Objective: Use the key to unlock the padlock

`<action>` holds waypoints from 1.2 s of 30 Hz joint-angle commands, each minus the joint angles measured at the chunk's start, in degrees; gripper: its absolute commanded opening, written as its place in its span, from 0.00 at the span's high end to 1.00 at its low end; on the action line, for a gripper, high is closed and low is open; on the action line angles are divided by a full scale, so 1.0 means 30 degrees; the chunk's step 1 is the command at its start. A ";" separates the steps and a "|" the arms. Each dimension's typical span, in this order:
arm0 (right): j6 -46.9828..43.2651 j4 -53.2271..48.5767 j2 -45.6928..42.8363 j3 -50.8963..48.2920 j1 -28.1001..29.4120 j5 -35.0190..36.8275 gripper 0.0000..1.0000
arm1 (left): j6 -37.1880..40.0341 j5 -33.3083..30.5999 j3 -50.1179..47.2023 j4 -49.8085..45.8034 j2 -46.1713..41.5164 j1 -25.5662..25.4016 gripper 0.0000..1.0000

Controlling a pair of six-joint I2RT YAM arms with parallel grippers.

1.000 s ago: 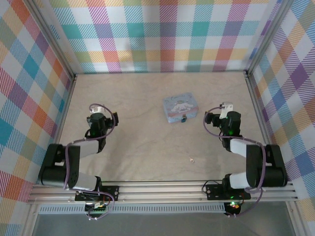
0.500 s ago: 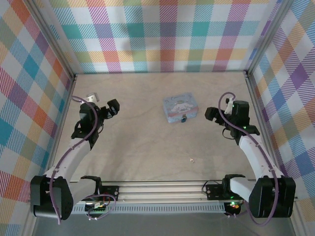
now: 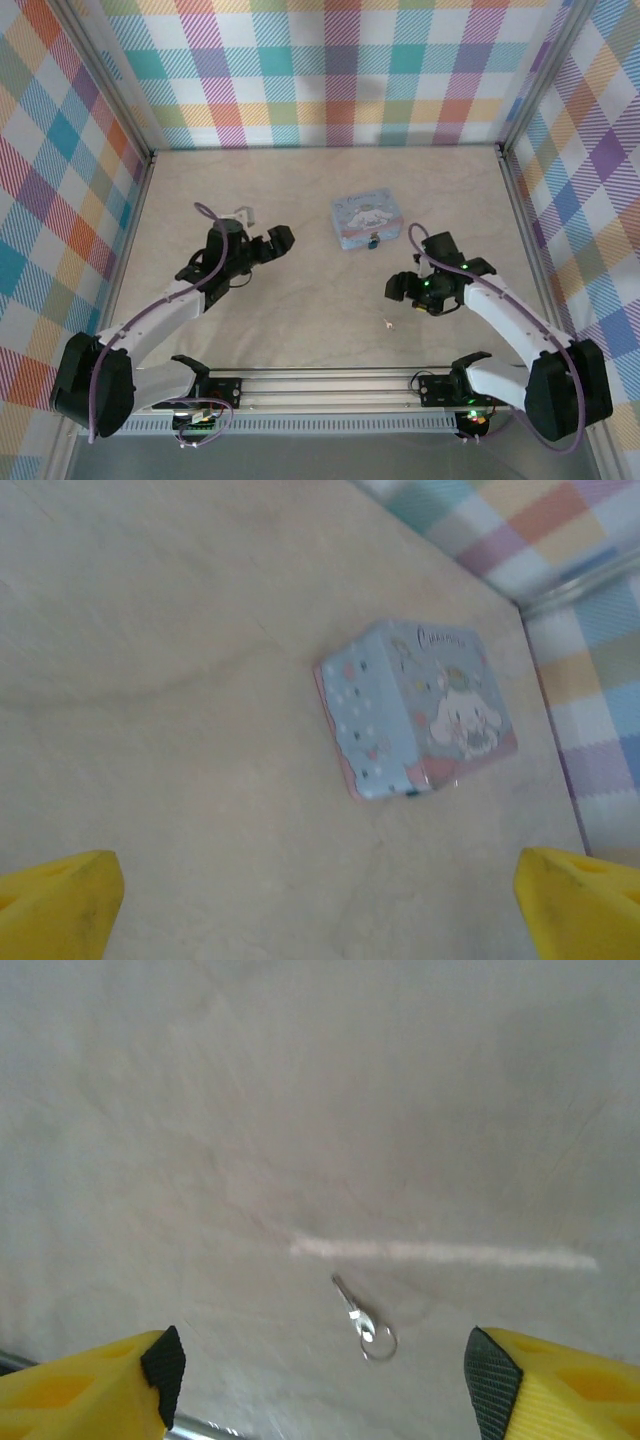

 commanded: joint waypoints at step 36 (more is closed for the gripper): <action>0.1767 -0.0208 0.6691 0.1148 0.4530 0.2454 0.69 | -0.0507 -0.0560 0.1246 0.0320 0.0824 -0.1031 0.00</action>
